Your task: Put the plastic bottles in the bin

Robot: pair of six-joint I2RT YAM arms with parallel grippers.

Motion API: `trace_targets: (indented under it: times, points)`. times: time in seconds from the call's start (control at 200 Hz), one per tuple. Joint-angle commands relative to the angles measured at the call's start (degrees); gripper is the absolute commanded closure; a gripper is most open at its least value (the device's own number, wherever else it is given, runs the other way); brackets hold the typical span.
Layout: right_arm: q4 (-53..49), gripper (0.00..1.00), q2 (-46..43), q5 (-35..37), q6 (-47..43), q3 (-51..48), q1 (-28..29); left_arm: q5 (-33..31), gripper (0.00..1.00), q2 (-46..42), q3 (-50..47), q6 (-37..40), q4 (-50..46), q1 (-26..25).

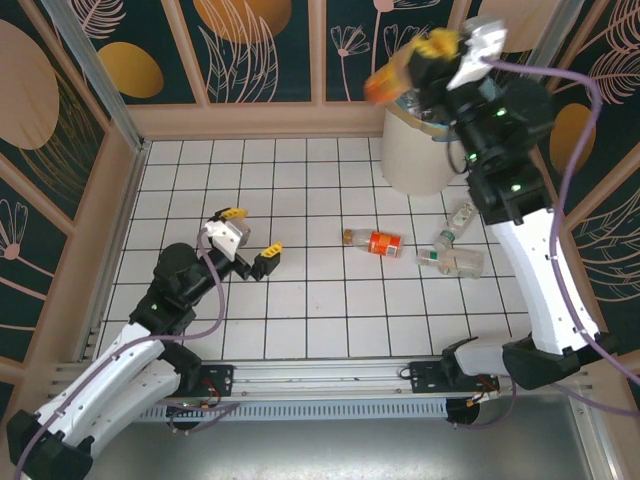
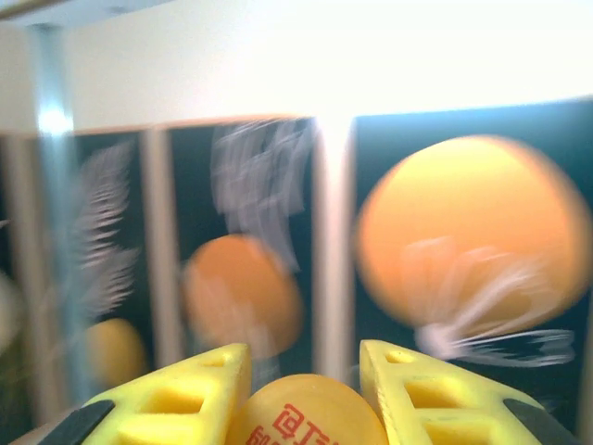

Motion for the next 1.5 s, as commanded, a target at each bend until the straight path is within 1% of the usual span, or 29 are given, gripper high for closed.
trace_targets:
  times: [0.0, 0.04, 0.105, 0.27, 0.285, 0.435, 0.616, 0.761, 1.056, 1.291, 1.366, 1.491]
  points:
    - [-0.9, 1.0, 5.2, 6.8, -6.3, 3.7, -5.7, -0.4, 0.01, 1.9, 2.5, -0.7, 0.6, -0.1]
    - [-1.1, 1.0, 7.6, 6.5, -6.4, 5.5, -8.6, 0.0, 0.01, 2.4, 2.6, -0.8, 0.7, -0.1]
    - [-3.2, 1.0, 11.9, 5.0, -6.5, 9.2, -11.7, 0.5, 0.01, 2.8, 2.6, -0.8, 0.4, -0.1]
    - [-9.3, 1.0, 21.8, 2.3, -6.2, 16.3, -15.7, 0.4, 0.01, 2.3, 1.4, -0.8, 0.3, -0.1]
    - [-9.9, 1.0, 22.5, 0.9, -6.2, 16.7, -15.9, 0.4, 0.01, 2.2, 1.3, -0.8, 0.2, 0.0]
    - [-16.1, 1.0, 28.0, -1.8, -8.9, 18.2, -16.2, 0.5, 0.01, 1.7, 0.4, -0.7, -0.8, -0.1]
    - [-22.1, 1.0, 32.1, -0.6, -10.5, 17.2, -16.2, 1.1, 0.01, 1.3, -0.4, -0.2, -1.5, 0.0]
    - [-26.4, 0.97, 35.7, 0.5, -11.4, 16.8, -16.2, 1.2, 0.01, 1.6, -0.5, -0.2, -1.7, -0.1]
    - [-34.9, 0.92, 43.6, 3.3, -11.1, 21.3, -16.2, 0.6, 0.01, 2.2, -0.5, 0.1, -2.0, -0.1]
    - [-32.3, 0.92, 41.9, 2.3, -8.1, 24.4, -16.0, 0.0, 0.01, 2.2, -0.5, 0.3, -2.1, -0.1]
    - [-28.8, 0.93, 39.8, 0.6, -6.7, 24.6, -16.0, -0.2, 0.01, 2.1, -0.5, 0.4, -2.0, -0.1]
    - [-20.6, 0.94, 36.8, 2.6, -5.8, 24.3, -16.0, -0.6, 0.01, 1.8, -0.7, 0.4, -2.1, 0.0]
